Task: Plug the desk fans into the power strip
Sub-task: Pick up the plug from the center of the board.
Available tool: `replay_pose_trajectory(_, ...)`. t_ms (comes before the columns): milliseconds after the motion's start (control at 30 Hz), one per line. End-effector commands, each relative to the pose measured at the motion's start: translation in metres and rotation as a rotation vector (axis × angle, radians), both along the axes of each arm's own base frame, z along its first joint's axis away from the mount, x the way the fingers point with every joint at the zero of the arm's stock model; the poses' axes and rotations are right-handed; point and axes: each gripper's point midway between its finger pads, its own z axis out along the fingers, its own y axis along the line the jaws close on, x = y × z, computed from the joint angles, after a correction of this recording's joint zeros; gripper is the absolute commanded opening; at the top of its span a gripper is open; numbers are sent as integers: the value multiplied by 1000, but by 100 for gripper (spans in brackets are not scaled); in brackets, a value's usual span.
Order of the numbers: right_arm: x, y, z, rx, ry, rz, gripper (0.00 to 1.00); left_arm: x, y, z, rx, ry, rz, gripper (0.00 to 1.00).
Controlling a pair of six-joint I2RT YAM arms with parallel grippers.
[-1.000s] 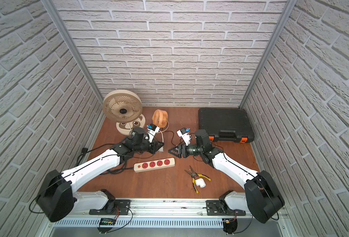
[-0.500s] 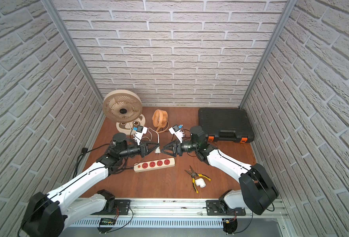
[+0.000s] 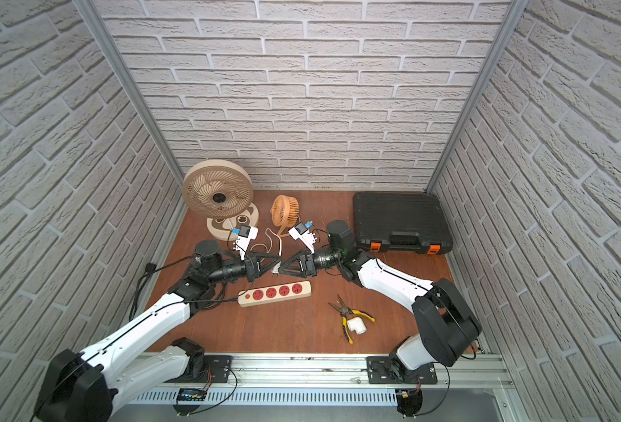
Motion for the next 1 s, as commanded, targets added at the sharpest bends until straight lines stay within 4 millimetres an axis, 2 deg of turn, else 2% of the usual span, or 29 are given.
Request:
replay_pose_trajectory(0, -9, 11, 10, 15, -79, 57, 51, -6, -4, 17, -42, -73, -40, 0)
replay_pose_trajectory(167, -3, 8, -1, -59, -101, 20, 53, -7, -5, 15, -41, -68, -42, 0)
replay_pose_trajectory(333, 5, -3, 0, -80, -121, -26, 53, -8, -6, 15, -43, -68, -51, 0)
replay_pose_trajectory(467, 6, -12, 12, -58, -132, -41, 53, -10, -9, 17, -52, -68, -71, 0)
replay_pose_trajectory(667, -9, -7, 34, 54, -79, 91, 53, -11, -12, 18, -60, -66, -86, 0)
replay_pose_trajectory(967, -6, -3, 26, 63, -47, 116, 53, -13, -15, 20, -72, -63, -108, 0)
